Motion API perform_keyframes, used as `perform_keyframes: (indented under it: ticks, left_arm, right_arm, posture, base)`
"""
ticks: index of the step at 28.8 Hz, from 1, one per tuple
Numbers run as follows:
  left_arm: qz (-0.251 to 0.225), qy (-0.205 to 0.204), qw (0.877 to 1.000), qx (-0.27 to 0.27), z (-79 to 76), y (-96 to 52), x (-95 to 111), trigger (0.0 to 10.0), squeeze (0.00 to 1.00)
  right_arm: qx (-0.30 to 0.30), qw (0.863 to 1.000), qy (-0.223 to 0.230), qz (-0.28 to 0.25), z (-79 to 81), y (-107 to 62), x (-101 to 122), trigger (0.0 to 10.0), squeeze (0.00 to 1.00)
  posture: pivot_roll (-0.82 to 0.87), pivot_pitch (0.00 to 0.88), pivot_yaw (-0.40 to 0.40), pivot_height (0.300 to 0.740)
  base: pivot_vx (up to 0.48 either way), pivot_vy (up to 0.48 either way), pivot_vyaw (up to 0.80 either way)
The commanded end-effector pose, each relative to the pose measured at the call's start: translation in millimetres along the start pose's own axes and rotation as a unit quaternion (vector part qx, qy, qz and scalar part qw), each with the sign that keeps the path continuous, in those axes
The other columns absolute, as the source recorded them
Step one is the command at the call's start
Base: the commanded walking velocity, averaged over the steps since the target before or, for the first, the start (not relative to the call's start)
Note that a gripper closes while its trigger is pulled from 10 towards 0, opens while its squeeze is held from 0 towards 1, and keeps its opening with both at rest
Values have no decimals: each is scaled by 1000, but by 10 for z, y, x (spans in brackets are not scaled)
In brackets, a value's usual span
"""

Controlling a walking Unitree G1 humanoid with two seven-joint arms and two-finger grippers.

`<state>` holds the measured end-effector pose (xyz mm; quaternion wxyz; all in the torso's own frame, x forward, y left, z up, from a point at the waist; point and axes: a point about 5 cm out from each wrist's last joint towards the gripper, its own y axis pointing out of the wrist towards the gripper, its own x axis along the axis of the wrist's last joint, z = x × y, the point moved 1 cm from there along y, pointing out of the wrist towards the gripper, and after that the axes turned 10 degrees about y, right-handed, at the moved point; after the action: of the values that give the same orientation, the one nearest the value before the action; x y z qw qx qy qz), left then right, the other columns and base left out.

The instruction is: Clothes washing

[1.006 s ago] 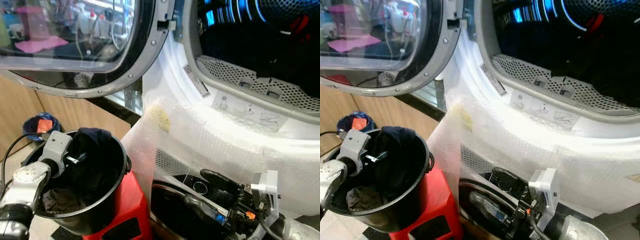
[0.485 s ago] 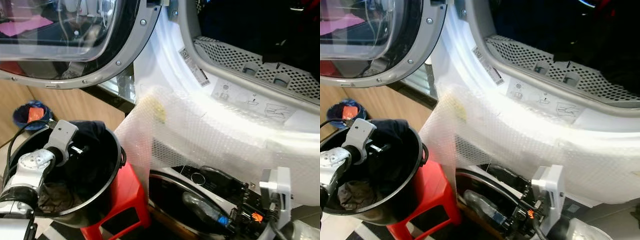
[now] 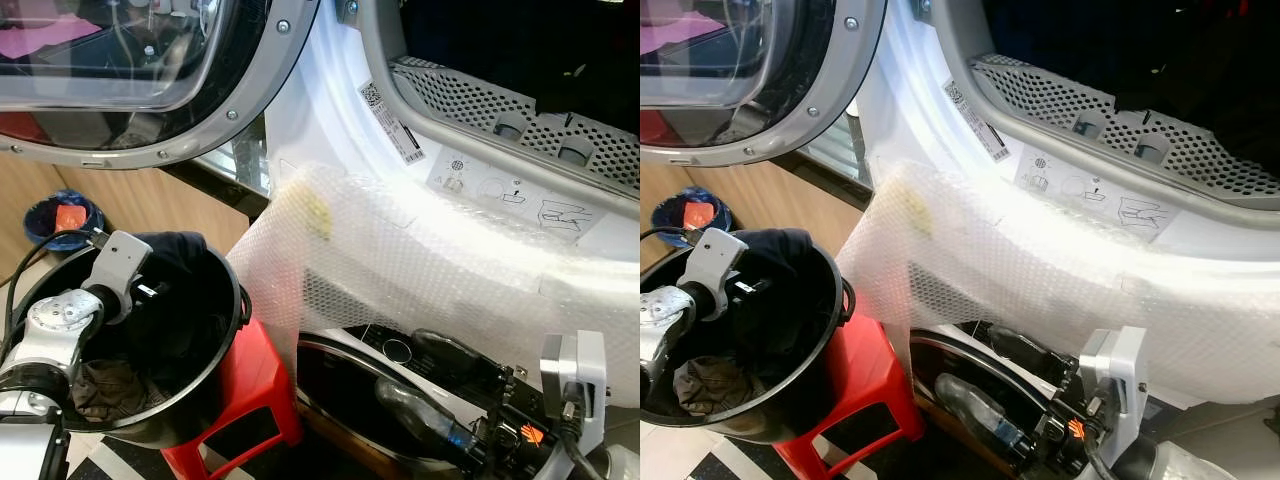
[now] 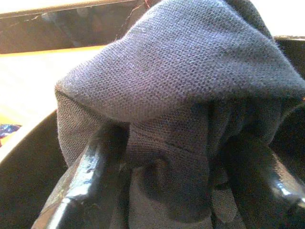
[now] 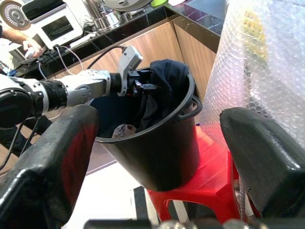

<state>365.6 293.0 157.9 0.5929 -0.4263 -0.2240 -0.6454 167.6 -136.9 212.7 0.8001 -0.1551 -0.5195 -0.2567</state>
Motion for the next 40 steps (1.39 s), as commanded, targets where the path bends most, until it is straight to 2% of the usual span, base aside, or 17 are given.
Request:
perform_keyframes:
  ticks: [1,21,29,33,34,35,40]
  left_arm:
    - [12,0,1000,-2,20,-42,-70,0,0]
    - [24,-9,1000,3,41,-68,-126,0,0]
    - [5,-15,1000,5,55,-141,-163,0,0]
    - [-33,-9,999,16,82,-198,-91,196,0]
    - [-39,-8,999,19,87,-209,-78,3686,0]
    - [-46,-4,999,24,92,-224,-63,10000,0]
    - [-80,2,995,52,94,-378,41,10000,0]
  right_arm:
    - [3,1000,-11,6,63,-28,24,10000,0]
    - [1,1000,-6,16,57,-36,22,10000,0]
    - [0,1000,-9,20,19,-11,-3,10000,0]
    - [3,1000,-12,16,-13,22,-11,10000,0]
    - [4,1000,-12,16,-21,32,-12,10000,0]
    - [5,1000,-13,15,-28,39,-12,10000,0]
    - [17,1000,-23,7,-104,136,9,10000,0]
  posture:
    - [-103,327,-107,740]
    - [-103,324,-103,740]
    - [-87,289,-88,740]
    - [-71,264,-82,740]
    - [-62,257,-80,740]
    - [-59,253,-79,740]
    - [-19,211,-81,740]
  base:
    - [0,0,0]
    - [0,0,0]
    - [0,0,0]
    - [0,0,0]
    - [0,0,0]
    - [0,0,0]
    - [0,0,0]
